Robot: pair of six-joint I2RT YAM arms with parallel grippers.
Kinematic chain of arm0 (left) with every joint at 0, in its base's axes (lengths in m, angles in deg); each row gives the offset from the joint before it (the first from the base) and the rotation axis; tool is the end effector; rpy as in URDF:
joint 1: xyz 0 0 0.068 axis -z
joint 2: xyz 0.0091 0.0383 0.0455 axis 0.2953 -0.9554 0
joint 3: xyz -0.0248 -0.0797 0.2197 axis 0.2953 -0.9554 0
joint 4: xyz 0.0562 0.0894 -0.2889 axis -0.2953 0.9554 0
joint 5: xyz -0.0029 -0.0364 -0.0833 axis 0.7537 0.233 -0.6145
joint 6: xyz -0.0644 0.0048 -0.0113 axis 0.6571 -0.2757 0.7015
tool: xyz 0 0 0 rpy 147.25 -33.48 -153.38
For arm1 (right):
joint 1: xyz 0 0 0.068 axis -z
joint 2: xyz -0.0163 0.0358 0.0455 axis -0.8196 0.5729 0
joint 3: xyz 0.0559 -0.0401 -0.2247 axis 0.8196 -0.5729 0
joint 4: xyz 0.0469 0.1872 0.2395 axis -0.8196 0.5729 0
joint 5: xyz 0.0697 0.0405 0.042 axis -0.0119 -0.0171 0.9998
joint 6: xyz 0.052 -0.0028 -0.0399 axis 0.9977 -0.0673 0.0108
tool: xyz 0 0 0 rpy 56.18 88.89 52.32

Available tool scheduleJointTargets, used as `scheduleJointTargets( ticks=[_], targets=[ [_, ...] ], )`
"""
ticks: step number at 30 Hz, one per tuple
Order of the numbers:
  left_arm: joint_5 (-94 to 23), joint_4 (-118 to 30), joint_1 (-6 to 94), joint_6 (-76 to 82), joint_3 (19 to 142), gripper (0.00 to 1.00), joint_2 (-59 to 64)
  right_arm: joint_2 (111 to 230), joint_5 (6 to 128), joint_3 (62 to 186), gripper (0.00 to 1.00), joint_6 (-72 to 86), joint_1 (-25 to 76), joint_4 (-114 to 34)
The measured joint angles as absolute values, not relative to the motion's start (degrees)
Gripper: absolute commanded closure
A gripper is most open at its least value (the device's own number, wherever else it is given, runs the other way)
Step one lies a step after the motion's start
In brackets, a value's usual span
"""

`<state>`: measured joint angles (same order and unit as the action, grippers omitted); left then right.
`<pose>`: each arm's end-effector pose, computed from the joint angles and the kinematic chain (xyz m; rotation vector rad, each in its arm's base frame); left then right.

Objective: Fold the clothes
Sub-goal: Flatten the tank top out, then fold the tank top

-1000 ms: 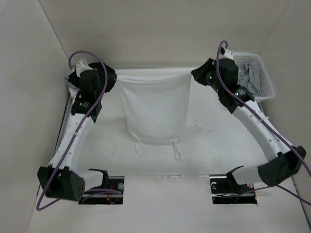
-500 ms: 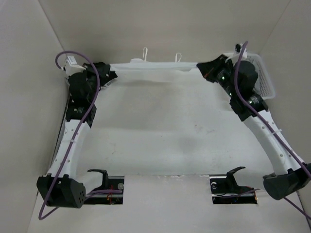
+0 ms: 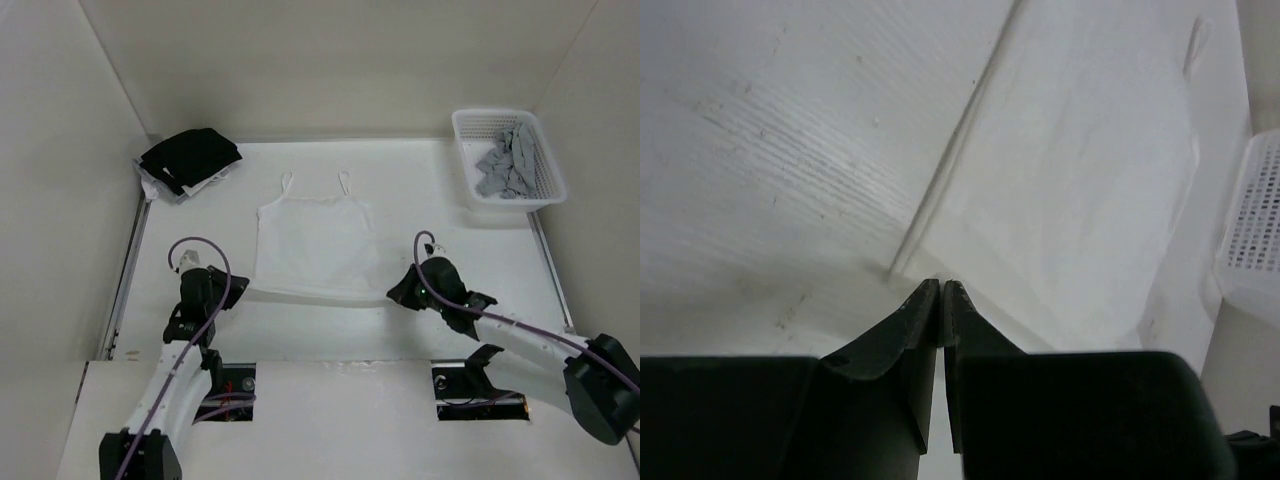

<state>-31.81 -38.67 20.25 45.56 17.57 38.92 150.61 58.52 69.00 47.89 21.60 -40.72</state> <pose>0.2353 -0.0168 0.0942 -0.9163 2.0183 -0.6593 0.2258 0.1487 0.0860 0.3001 2.3547 0.7196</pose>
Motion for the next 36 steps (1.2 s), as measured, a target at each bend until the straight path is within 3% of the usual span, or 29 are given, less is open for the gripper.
scheduleJointTargets(
  ticks=[8,13,24,30,33,36],
  targets=[
    [-33.73,-21.32,26.7,49.19,17.88,0.95,61.89,128.65,54.78,61.24,0.99,57.62,9.31,-36.37],
    [-28.2,-15.72,30.0,50.56,24.41,0.95,62.55,124.32,51.75,63.84,0.98,59.0,7.11,-31.16],
    [-18.32,-38.89,24.18,52.11,33.37,0.95,27.12,157.78,57.23,89.83,0.98,48.68,26.47,-40.39],
    [-17.07,-51.13,23.24,52.66,45.46,0.95,2.66,178.24,62.57,103.69,0.99,46.82,32.35,-46.0],
    [-16.92,-55.9,22.78,52.66,52.78,0.93,-8.25,187.81,64.4,110.81,0.99,46.67,34.65,-47.01],
    [-17.64,-58.13,21.91,52.4,59.49,0.79,-18.24,196.38,65.45,117.63,0.92,46.73,36.15,-47.43]
  ],
)
